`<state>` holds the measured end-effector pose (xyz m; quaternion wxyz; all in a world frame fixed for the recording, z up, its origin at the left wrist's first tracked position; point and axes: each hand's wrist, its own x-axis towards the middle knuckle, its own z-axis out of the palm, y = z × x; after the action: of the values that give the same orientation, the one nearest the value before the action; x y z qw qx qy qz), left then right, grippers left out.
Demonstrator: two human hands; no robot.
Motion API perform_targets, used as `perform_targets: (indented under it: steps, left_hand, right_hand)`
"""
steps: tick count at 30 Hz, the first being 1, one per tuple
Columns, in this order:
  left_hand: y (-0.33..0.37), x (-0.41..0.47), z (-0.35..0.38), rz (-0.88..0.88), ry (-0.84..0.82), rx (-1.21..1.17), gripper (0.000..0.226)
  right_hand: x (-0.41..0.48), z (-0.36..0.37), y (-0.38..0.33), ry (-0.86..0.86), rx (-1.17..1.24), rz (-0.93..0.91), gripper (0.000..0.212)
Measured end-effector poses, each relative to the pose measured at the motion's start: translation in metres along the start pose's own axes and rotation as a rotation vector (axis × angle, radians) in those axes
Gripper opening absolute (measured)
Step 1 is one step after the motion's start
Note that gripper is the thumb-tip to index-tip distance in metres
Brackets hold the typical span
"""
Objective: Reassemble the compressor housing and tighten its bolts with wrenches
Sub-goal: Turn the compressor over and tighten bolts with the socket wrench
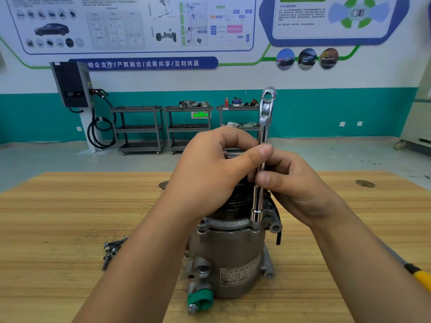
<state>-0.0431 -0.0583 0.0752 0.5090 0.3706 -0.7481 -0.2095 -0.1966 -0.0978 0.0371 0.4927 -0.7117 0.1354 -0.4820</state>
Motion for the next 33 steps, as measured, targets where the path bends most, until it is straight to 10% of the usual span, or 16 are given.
perform_targets:
  steps: [33]
  left_hand:
    - [-0.0010, -0.0002, -0.0013, -0.016, -0.032, -0.107, 0.016]
  right_hand:
    - [-0.0005, -0.0054, 0.0028, -0.040, -0.006, 0.010, 0.030]
